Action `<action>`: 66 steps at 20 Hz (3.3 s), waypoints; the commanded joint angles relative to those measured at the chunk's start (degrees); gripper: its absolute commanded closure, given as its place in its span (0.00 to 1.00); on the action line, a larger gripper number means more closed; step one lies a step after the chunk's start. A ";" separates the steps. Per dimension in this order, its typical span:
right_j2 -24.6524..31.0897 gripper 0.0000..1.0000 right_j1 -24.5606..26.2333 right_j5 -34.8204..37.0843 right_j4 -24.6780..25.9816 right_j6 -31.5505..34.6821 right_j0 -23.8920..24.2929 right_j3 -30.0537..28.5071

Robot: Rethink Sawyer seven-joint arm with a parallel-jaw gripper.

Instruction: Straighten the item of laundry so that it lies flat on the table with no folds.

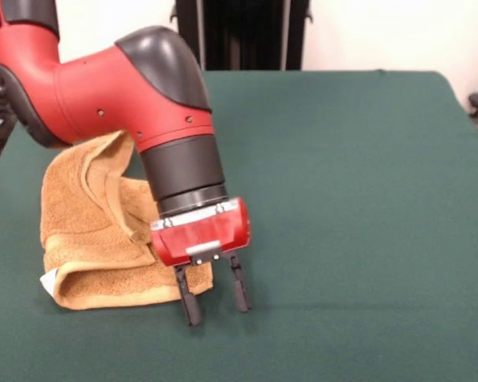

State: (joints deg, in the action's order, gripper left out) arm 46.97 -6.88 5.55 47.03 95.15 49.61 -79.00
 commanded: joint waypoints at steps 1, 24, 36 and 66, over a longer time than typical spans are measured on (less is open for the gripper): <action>3.31 0.00 -1.60 4.99 1.74 -6.00 -0.66 0.23; -5.13 0.00 -20.73 8.30 -6.40 2.25 -0.32 -19.46; -15.91 0.00 -20.00 8.18 -6.73 7.32 -8.62 -16.44; -9.12 0.00 -8.41 -9.64 -2.60 5.90 -11.47 3.99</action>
State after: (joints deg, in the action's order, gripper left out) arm 36.90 -16.78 -0.44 44.67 95.15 45.88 -81.44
